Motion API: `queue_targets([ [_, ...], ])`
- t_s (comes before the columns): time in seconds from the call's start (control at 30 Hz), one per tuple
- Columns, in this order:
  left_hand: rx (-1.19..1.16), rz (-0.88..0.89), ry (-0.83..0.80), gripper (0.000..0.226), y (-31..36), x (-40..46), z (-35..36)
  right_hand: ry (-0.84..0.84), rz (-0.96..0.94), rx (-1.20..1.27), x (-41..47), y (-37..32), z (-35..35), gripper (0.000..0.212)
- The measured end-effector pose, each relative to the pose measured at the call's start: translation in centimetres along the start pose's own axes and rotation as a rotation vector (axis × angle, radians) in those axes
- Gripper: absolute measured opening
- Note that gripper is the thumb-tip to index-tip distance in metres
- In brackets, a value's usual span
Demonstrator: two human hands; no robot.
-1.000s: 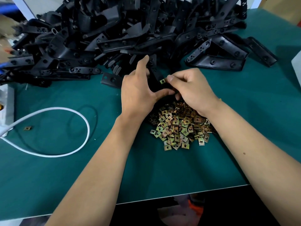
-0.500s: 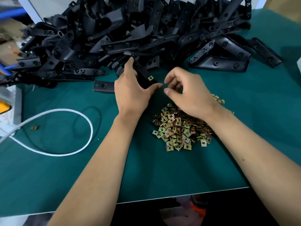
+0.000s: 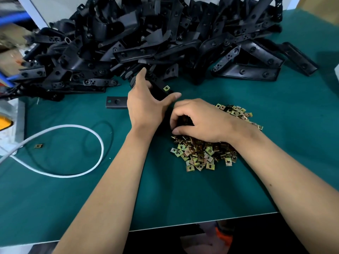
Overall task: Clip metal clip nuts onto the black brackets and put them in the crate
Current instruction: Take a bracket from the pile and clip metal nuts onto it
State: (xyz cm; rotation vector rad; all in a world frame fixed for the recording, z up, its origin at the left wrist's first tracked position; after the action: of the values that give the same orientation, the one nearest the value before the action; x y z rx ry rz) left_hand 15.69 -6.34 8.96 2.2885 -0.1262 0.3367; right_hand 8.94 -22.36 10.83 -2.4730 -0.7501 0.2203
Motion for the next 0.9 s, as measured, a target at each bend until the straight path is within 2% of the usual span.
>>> queue_targets([
  [0.1, -0.008, 0.009, -0.008, 0.113, 0.0, 0.0, 0.1, 0.057, 0.030, 0.028, -0.2, 0.3, -0.1, 0.011],
  [0.27, -0.006, 0.065, -0.037, 0.103, -0.2, -0.1, 0.2, 0.351, 0.051, 0.243, -0.4, 1.1, -0.6, 0.015],
  [0.4, -0.018, 0.078, -0.048, 0.108, -0.1, -0.3, 0.3, 0.505, 0.151, 0.429, -0.6, 2.3, -1.1, 0.019],
  [0.6, -0.036, 0.084, -0.056, 0.108, 0.1, -0.4, 0.4, 0.577, 0.170, 0.743, -0.5, 2.9, -0.9, 0.011],
  [0.9, -0.057, 0.098, -0.068, 0.109, 0.1, -0.7, 0.3, 0.538, 0.188, 0.680, -0.5, 3.2, -1.0, 0.009],
])
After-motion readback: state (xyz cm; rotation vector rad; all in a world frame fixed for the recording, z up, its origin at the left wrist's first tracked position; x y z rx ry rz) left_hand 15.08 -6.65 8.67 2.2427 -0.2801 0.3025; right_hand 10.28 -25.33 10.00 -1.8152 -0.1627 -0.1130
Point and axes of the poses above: each hand's wrist, its own x-axis towards the middle knuckle, its own z-axis out of the palm, y = z × x, the point moved 1 cm from there along x, towards the middle knuckle, and after that the axes turned 8 degrees about -y, right-handed, at the moved point
